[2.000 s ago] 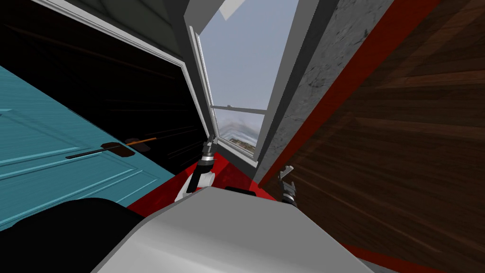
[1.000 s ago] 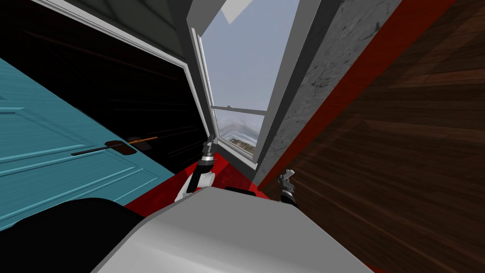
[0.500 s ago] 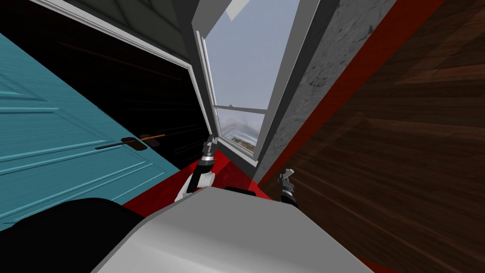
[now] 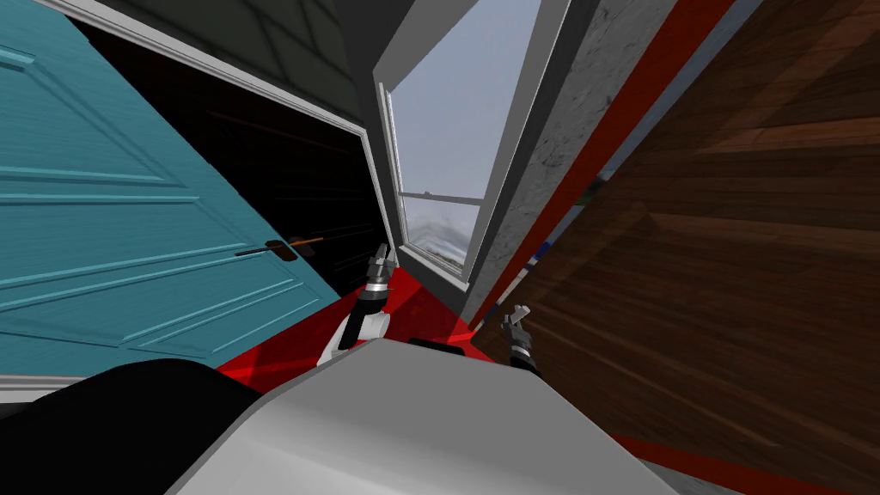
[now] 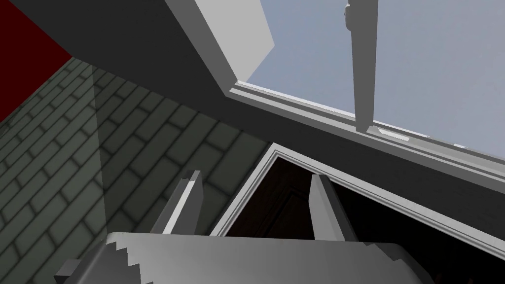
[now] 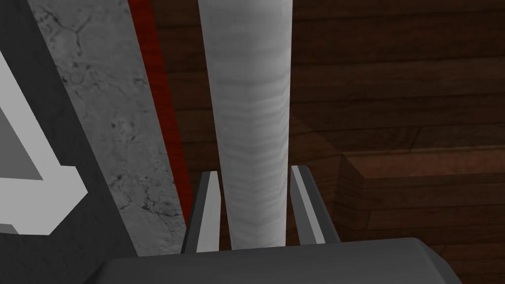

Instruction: Pull the door open

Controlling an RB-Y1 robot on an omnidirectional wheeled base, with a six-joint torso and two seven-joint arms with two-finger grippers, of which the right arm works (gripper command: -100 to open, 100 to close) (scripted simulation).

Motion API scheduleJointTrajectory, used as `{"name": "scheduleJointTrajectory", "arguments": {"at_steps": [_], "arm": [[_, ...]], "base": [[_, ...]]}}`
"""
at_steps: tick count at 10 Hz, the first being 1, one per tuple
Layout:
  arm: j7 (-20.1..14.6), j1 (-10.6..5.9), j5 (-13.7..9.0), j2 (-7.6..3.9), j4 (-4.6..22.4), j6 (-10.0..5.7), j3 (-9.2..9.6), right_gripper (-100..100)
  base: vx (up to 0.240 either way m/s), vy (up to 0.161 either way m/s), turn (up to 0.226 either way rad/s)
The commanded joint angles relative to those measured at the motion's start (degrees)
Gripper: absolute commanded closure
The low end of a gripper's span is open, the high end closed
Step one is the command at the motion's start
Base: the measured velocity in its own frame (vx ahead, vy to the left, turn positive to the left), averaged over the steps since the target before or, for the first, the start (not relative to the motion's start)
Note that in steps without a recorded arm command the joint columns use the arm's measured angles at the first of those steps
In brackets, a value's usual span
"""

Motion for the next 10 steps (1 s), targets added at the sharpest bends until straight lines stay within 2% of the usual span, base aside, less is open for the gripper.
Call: {"name": "scheduleJointTrajectory", "arguments": {"at_steps": [1, 2, 3, 4, 7, 10], "arm": [[-1.0, 0.28, 0.6, -0.59, -0.2, -0.2, 1.29, 100], [-0.5, 0.18, 0.4, -0.35, -0.2, -0.07, 0.76, 100], [-1.5, 0.81, 1.0, -1.05, -0.5, -0.59, 2.1, 100], [-1.8, 0.95, 1.1, -1.26, -0.6, -0.74, 2.38, 100], [-4.0, 2.23, 2.3, -3.23, -1.3, -2.19, 5.0, 100], [-5.5, 3.11, 3.1, -4.58, -1.8, -3.18, 6.79, 100]], "base": [[-0.237, -0.023, 0.075], [-0.105, -0.006, 0.03], [-0.131, -0.006, 0.097], [-0.206, -0.025, 0.089], [-0.252, -0.022, 0.113], [-0.216, -0.002, 0.081]]}}
